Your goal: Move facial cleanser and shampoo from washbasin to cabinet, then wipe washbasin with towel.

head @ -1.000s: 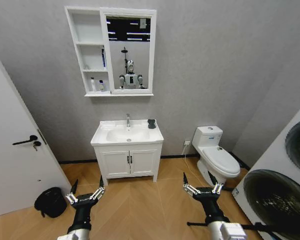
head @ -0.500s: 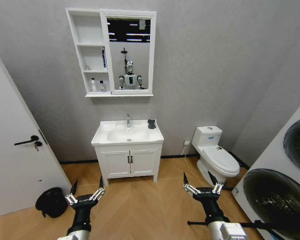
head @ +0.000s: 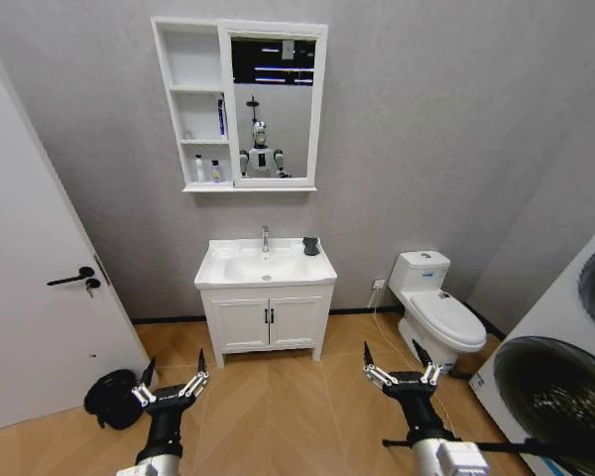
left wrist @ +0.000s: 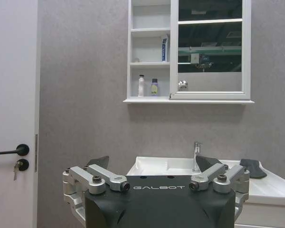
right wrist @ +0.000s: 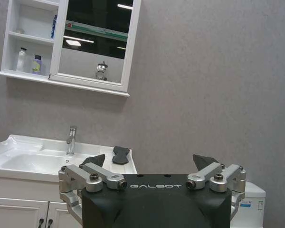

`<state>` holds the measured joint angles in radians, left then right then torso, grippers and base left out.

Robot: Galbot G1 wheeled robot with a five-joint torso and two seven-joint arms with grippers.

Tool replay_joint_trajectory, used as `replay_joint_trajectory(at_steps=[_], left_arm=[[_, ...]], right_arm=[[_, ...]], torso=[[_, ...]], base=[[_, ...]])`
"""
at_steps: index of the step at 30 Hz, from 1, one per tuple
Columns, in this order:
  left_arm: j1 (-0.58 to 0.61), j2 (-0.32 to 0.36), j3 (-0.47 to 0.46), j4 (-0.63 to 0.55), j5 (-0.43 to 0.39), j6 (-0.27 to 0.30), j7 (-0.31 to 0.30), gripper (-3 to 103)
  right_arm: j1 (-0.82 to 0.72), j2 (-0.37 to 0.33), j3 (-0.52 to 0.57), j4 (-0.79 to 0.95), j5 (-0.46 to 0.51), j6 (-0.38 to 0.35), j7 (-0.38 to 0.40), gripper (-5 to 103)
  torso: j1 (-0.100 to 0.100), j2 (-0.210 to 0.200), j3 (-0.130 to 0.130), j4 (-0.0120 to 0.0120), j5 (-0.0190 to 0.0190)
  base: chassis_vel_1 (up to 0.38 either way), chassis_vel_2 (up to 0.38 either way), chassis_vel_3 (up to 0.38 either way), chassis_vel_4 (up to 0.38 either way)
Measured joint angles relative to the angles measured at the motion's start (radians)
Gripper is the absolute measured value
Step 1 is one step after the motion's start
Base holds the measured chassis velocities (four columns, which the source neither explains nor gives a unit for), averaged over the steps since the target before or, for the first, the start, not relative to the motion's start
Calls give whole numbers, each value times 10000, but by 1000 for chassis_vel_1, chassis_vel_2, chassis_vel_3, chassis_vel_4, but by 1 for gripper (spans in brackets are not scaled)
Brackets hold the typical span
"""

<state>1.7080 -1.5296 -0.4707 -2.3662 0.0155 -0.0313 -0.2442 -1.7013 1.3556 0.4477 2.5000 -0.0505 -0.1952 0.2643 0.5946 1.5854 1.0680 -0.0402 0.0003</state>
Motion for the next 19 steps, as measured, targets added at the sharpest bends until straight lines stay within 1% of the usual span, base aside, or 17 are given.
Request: replay_joint_trajectory(at_steps=[3, 8, 10, 12, 14, 19], left_arm=[[-27, 2, -15, 54, -14, 53, 0, 100], [-90, 7, -40, 109, -25, 101, 11, 100], [-158, 6, -45, 174, -26, 45, -1, 100], [-219, 7, -54, 267, 10, -158, -72, 100], [-236, 21, -58, 318, 53, -213, -84, 100], [-250, 83, -42, 408, 125, -224, -85, 100]], right_arm=[[0, 0, 1, 0, 1, 0, 1, 100], [0, 0, -1, 0, 1, 0, 1, 100], [1, 0, -1, 0, 1, -1, 1, 100], [1, 0, -3, 0, 1, 0, 0, 100], [1, 0, -3, 0, 2, 0, 0, 100], [1, 0, -2, 0, 2, -1, 0, 100]], torso=[[0, 0, 0, 3, 0], [0, 0, 0, 2, -3], [0, 0, 0, 5, -4], [0, 0, 0, 4, -4], [0, 0, 0, 1, -3], [0, 0, 0, 2, -3]], base=[[-20, -14, 15, 13], [27, 19, 6, 5], [61, 51, 37, 19], [0, 0, 0, 0], [0, 0, 0, 0], [0, 0, 0, 0]])
